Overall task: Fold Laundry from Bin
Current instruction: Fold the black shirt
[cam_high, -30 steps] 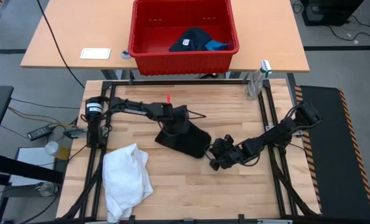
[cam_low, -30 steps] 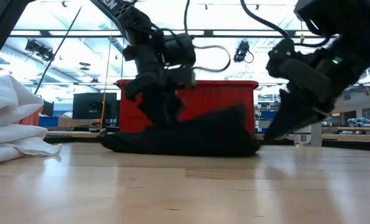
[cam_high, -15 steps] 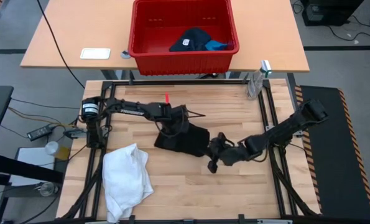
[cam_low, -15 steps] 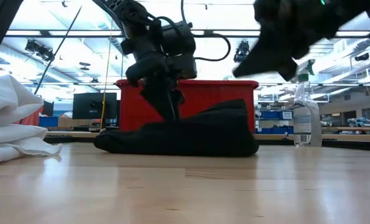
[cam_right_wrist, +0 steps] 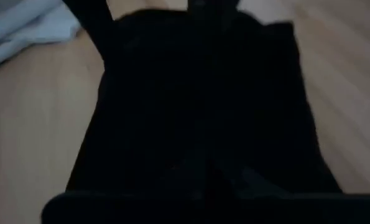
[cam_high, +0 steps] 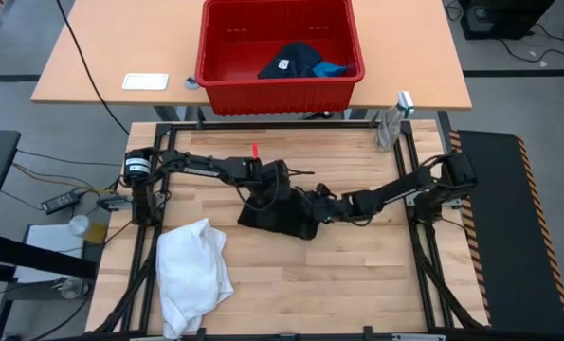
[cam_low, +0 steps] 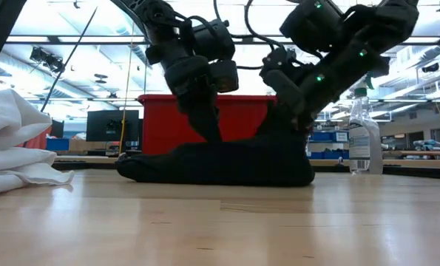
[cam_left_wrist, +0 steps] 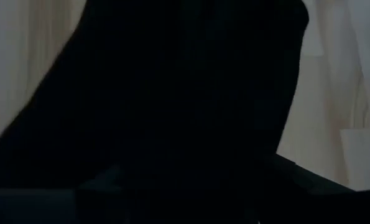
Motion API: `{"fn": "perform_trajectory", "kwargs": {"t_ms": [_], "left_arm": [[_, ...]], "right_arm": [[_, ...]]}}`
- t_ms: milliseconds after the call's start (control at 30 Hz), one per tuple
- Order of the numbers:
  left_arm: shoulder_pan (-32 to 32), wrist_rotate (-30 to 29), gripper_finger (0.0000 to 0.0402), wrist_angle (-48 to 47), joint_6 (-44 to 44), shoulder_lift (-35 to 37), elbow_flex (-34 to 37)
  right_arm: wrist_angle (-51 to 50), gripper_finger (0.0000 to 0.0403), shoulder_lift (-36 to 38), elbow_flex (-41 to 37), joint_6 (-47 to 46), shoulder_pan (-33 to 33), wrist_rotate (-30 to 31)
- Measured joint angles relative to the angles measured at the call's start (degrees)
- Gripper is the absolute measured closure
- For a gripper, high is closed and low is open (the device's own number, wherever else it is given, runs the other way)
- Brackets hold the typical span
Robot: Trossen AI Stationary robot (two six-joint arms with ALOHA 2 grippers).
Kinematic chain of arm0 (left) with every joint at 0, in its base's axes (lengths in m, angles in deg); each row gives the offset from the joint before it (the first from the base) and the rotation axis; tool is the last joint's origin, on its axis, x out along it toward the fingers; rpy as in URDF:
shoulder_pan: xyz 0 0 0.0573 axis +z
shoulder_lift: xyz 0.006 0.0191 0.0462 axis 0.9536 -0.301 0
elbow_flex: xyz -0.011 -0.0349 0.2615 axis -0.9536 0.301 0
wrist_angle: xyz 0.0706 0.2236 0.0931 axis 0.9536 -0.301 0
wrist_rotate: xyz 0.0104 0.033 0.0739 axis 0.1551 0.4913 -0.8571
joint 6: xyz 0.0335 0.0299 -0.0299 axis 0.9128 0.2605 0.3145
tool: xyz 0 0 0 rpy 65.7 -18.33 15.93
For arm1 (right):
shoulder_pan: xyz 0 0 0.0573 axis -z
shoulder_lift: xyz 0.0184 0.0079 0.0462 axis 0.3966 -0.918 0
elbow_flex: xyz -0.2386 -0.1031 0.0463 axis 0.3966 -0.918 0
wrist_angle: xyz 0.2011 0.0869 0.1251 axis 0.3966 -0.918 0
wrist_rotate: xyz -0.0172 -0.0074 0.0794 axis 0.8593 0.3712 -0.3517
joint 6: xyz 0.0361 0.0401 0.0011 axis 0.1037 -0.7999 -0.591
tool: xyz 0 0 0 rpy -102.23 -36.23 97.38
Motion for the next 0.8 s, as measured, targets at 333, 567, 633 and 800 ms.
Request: {"fn": "perform_trajectory", "kwargs": {"t_ms": [333, 567, 633, 800], "left_arm": [[-0.14, -4.58, 0.0183, -1.11, 1.21, 8.87, -0.04], [-0.07, -4.97, 0.0184, -5.74, 1.79, 16.02, 3.24], [-0.07, -5.06, 0.0189, -2.41, 1.04, 18.63, 8.10], [-1.33, -5.96, 0.0214, 9.67, -8.78, 26.38, 19.04]], "right_arm": [[-7.16, 0.0390, 0.82, 0.09, -3.11, -2.11, -0.29], [-7.53, 0.0392, 8.52, -0.06, -2.63, -2.53, 1.52], [-8.07, 0.0392, 11.09, -0.06, -2.24, -2.51, 1.63], [-20.89, 0.0392, 19.39, -0.03, -7.63, -2.59, 3.40]]}}
